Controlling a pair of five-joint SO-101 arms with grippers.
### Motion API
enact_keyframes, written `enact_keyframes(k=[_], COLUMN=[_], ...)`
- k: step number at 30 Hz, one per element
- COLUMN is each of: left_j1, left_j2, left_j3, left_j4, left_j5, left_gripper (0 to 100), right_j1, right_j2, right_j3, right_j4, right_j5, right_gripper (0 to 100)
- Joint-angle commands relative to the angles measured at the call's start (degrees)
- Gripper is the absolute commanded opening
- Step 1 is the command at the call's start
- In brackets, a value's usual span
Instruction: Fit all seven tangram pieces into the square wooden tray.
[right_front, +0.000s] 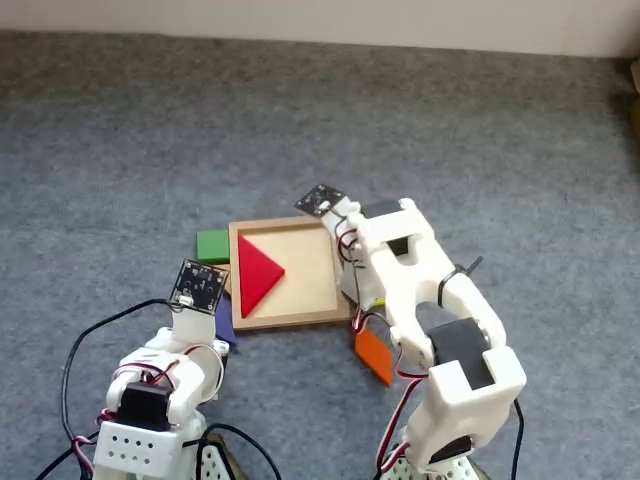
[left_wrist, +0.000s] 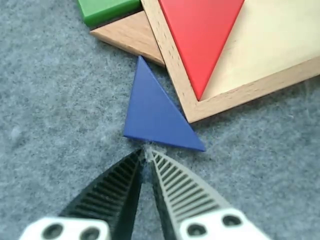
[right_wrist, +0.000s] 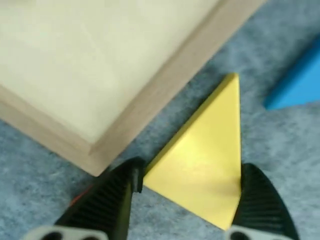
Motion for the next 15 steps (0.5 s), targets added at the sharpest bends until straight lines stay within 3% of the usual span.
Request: enact_keyframes(k=[1, 15], left_j1=[0.04, 0.04], left_j2=[-2.42, -2.42], left_j3=[1.1, 1.1], left_j4=[0.26, 0.26], left_j5=[-0.18, -0.18], left_gripper=[1, 1], right_j1=[-0.75, -2.42], right_j2=[-4.53, -22.55], right_j3=[0.57, 1.19], right_j4=[-0.84, 1.1], right_j5=[0.62, 0.62], right_gripper=[19.6, 19.5])
